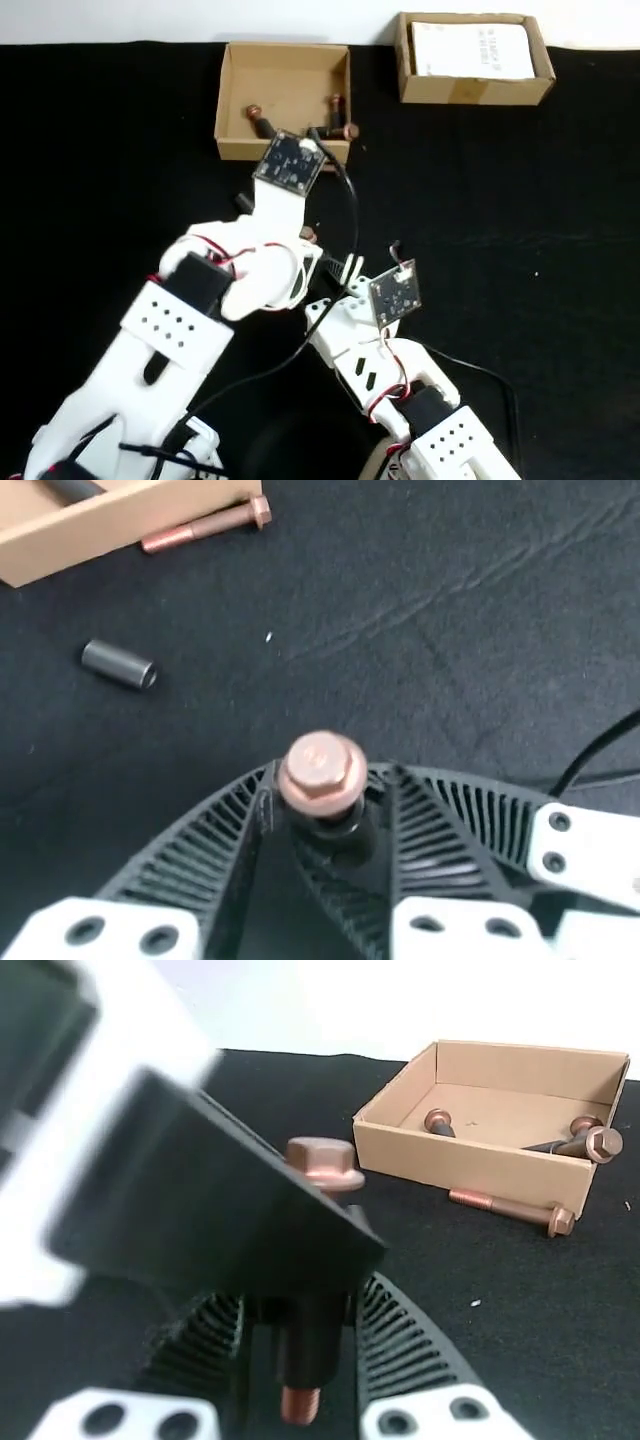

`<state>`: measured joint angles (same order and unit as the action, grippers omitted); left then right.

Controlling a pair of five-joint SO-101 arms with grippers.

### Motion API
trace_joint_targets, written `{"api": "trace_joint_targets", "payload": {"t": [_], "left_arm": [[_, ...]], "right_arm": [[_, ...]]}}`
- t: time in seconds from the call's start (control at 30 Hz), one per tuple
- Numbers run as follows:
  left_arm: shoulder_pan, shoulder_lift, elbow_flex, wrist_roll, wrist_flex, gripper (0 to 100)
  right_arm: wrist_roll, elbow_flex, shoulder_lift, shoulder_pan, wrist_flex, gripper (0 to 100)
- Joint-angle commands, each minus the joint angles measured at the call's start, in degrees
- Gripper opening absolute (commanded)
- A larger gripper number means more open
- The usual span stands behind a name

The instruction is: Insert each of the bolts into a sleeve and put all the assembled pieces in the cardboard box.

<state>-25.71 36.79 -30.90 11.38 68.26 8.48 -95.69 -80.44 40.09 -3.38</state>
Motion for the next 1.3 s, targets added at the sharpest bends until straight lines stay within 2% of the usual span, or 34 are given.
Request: {"api": "trace_joint_targets", "payload": {"t": [0.0,0.2,0.3,0.43,0.47,0.57,0.67,0.87,1.0,1.13,1.27], "left_arm": [[0.4,-0.9,9.8,0.1,6.0,20],[0.4,-1.3,30.5,0.5,20.9,21],[3.1,-0.8,39.8,0.4,24.7,20],[11.5,-0.8,44.5,-0.4,24.4,0],[13.1,-0.8,44.0,-1.4,24.6,2],[16.0,0.0,38.6,-4.2,24.6,1],[17.2,5.2,29.1,-7.2,23.3,1],[20.9,23.1,1.5,-14.1,10.7,1],[26.4,30.4,-14.7,-14.5,4.7,1],[33.9,29.8,-17.3,-14.3,4.8,1],[37.3,27.6,-17.2,-14.3,4.9,1]], "right_arm": [[0.4,3.1,-1.0,-0.7,0.1,0.7],[0.1,1.4,-0.9,-5.9,0.2,0.7],[0.0,4.3,-0.7,-9.5,0.2,0.7],[-2.0,14.4,7.8,-11.6,0.7,0.6],[-4.1,17.6,12.0,-12.2,1.4,0.6],[-6.1,28.7,26.8,-15.9,7.5,0.6],[-7.7,39.3,42.2,-16.2,11.0,0.6],[-9.5,59.5,69.4,-16.0,21.1,0.6],[-11.3,74.4,86.5,-16.0,22.0,0.6],[-11.4,88.9,101.5,-16.1,21.9,0.6],[-11.4,103.2,114.8,-16.0,21.6,0.9]]}}
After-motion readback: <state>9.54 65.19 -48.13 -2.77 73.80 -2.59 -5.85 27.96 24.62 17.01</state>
